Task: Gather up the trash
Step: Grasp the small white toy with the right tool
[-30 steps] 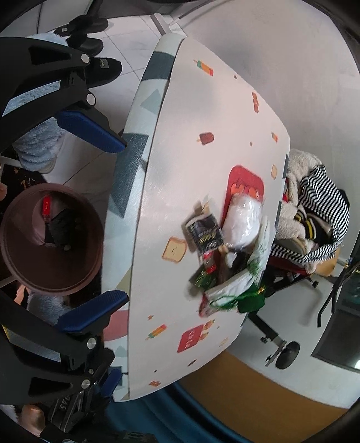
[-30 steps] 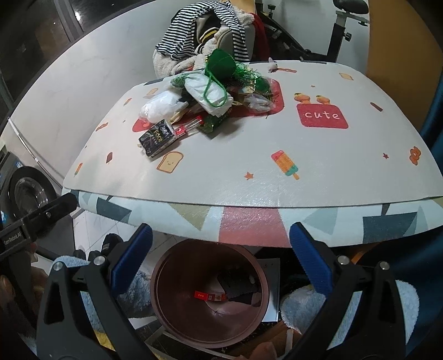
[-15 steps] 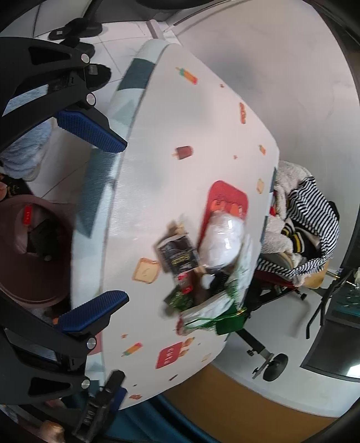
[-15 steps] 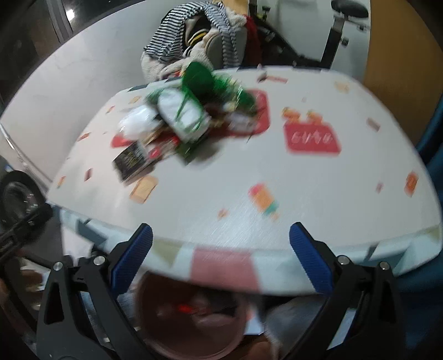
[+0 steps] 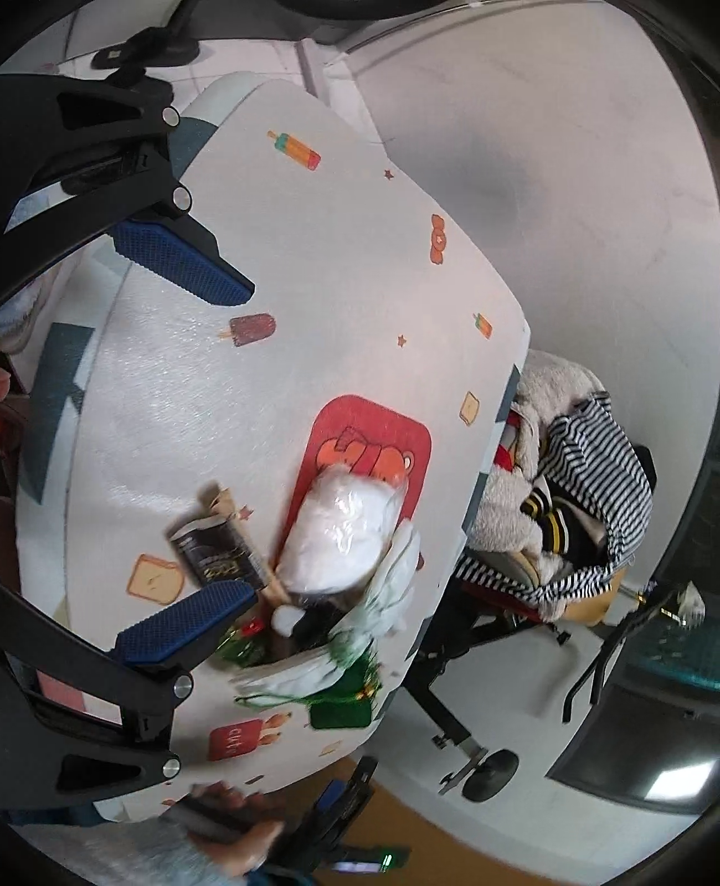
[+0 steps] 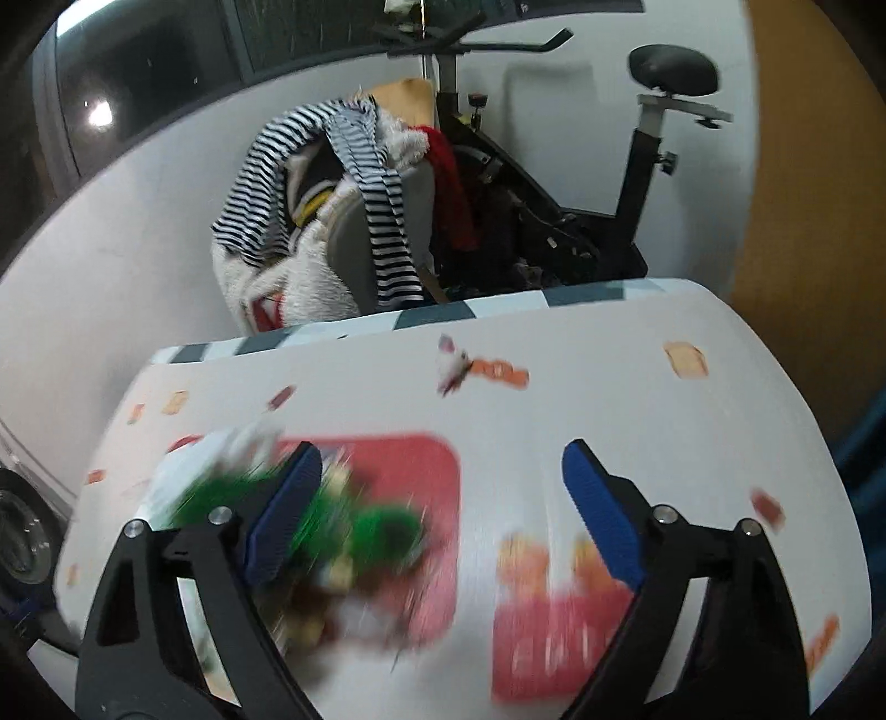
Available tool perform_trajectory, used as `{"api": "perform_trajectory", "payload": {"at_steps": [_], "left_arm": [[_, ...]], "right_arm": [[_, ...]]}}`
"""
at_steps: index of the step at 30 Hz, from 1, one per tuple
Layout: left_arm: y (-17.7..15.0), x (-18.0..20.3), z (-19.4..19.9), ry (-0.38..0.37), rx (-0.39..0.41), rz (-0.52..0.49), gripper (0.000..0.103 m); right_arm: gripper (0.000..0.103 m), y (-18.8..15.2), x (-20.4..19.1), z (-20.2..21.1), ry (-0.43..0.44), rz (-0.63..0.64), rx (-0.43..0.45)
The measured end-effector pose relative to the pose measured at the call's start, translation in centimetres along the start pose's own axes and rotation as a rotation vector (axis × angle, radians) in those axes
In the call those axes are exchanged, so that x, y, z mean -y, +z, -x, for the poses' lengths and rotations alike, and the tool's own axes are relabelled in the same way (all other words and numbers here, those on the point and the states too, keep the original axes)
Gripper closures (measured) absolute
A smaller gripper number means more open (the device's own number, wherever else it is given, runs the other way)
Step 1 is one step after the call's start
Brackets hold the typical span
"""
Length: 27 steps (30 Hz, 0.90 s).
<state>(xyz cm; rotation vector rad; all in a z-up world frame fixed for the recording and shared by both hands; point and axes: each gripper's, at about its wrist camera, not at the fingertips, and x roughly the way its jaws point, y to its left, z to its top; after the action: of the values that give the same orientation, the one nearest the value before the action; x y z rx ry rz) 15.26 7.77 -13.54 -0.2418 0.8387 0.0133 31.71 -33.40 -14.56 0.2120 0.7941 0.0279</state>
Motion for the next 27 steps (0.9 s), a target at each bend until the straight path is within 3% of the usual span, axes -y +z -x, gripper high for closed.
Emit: {"api": "perform_trajectory", "payload": {"at_steps": [5, 11, 16, 17, 18, 21, 23, 27], "left_arm": [[0.4, -1.6, -1.3, 0.028, -0.015, 0.040, 0.006], [0.2, -4.3, -2.9, 0.058, -0.052, 0.113, 0.007], [0.0, -5.1, -3.8, 0.076, -0.087, 0.124, 0.026], [0.0, -5.2, -4.0, 0.071, -0.092, 0.122, 0.032], [0.1, -5.1, -4.2, 0.059, -0.101, 0.121, 0.035], [0.4, -4.4, -4.6, 0.003, -0.116, 0.126, 0.051], [0.6, -3.6, -4.8, -0.030, -0.119, 0.122, 0.056], [1.6, -1.4, -5.1, -0.110, -0.120, 0.117, 0.056]], "right_arm": [[0.025, 3.0, -0.1, -8.4, -0.025, 0.020, -0.097], [0.042, 4.3, -0.8, -14.6, -0.052, 0.031, -0.159], [0.052, 4.8, -0.7, -17.6, -0.092, 0.010, -0.208], [0.062, 4.8, -0.7, -18.2, -0.099, 0.010, -0.231], [0.074, 4.7, -0.7, -18.5, -0.099, 0.011, -0.244], [0.083, 4.4, -1.0, -17.2, -0.057, 0.022, -0.209], [0.084, 4.1, -1.5, -14.8, -0.017, 0.050, -0.153], [0.084, 2.7, -1.9, -9.4, 0.072, 0.073, -0.066]]}}
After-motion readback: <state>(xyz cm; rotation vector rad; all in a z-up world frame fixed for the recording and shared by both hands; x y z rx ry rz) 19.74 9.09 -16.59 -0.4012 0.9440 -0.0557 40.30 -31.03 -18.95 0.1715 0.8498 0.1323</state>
